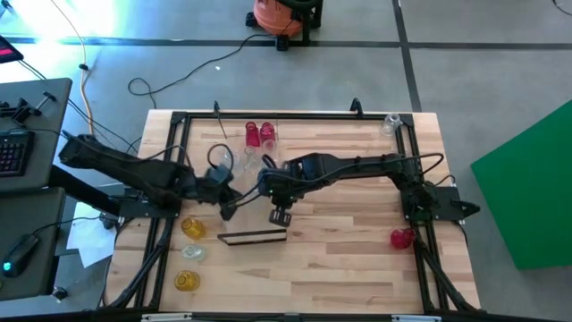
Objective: Sort vases onto shelf
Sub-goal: Put the transparent vase on the shelf, then put the red vase on the shelf aligned with the other red vase
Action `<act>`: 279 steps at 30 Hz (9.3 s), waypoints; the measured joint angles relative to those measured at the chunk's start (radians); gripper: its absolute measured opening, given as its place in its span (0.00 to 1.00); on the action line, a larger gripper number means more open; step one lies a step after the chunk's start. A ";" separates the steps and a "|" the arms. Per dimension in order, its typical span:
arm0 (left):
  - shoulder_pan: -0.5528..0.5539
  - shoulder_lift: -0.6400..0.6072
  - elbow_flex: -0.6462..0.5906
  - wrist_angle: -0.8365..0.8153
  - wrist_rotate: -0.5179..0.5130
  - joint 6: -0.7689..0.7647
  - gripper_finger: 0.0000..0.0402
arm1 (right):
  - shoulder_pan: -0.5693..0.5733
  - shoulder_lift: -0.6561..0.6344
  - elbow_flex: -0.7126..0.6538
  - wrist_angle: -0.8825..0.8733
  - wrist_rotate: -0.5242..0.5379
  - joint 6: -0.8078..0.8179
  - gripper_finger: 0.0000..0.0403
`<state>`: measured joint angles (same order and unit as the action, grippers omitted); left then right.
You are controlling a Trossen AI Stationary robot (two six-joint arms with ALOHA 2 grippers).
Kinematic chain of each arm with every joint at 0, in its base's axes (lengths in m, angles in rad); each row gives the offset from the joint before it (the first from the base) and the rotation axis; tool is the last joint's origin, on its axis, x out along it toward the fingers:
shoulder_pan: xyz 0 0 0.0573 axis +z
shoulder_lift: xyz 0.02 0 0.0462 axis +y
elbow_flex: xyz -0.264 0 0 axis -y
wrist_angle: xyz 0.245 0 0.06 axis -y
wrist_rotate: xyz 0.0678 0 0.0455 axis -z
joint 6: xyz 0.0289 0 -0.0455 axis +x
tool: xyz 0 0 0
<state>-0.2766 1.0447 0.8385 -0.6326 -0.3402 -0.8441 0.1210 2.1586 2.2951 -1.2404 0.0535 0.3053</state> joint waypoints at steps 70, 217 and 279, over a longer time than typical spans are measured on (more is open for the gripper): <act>0.139 0.142 0.000 0.300 0.122 0.097 0.00 | -0.212 0.000 0.000 -0.124 0.051 -0.130 0.00; 0.210 -0.646 0.001 -0.239 0.175 0.017 0.00 | 0.554 -1.012 -1.249 -0.221 -0.164 1.348 0.50; 0.210 -0.645 0.001 -0.238 0.230 0.025 0.00 | 0.761 -0.922 -1.530 0.136 -0.206 1.759 0.39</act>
<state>-0.0662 0.3992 0.8391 -0.8706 -0.1097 -0.8187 0.8820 1.2365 0.7655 -1.1048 -0.1522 2.0646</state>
